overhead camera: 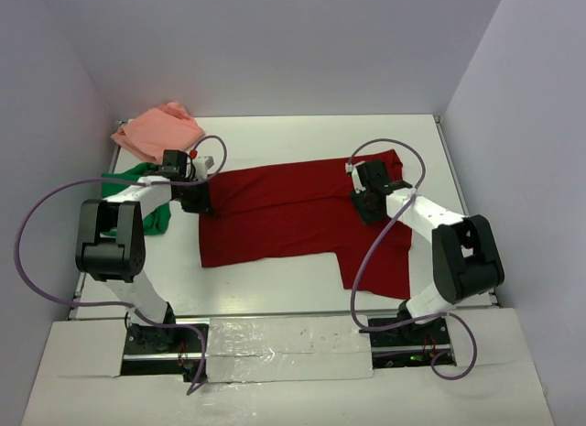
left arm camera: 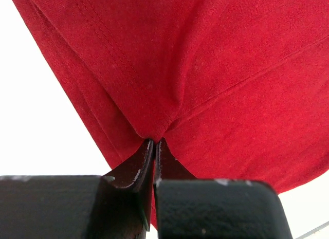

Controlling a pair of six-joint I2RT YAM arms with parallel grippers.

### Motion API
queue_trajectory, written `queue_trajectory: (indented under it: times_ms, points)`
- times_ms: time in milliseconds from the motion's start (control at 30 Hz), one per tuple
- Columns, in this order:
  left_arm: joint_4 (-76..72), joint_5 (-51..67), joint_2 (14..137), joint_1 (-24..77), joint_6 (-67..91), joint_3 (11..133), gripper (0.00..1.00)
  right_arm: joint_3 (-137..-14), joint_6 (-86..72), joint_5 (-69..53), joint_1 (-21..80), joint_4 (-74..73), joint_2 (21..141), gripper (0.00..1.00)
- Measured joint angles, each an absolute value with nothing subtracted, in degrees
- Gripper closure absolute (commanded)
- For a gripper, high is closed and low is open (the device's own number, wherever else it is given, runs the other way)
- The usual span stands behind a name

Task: Fold and stack the t-shirts
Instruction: Fold the flattened tshirt in 1/3 of the way

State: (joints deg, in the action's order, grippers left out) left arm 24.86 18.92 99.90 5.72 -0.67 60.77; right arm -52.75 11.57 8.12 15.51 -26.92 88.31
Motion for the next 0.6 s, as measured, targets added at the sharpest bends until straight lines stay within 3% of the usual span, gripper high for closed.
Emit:
queue_trajectory:
  times_ms: [600]
  points:
    - [24.82,19.68,99.39,5.91,-0.69,60.62,0.96,-52.38,13.34,25.67,18.15,-22.83,94.37,0.5]
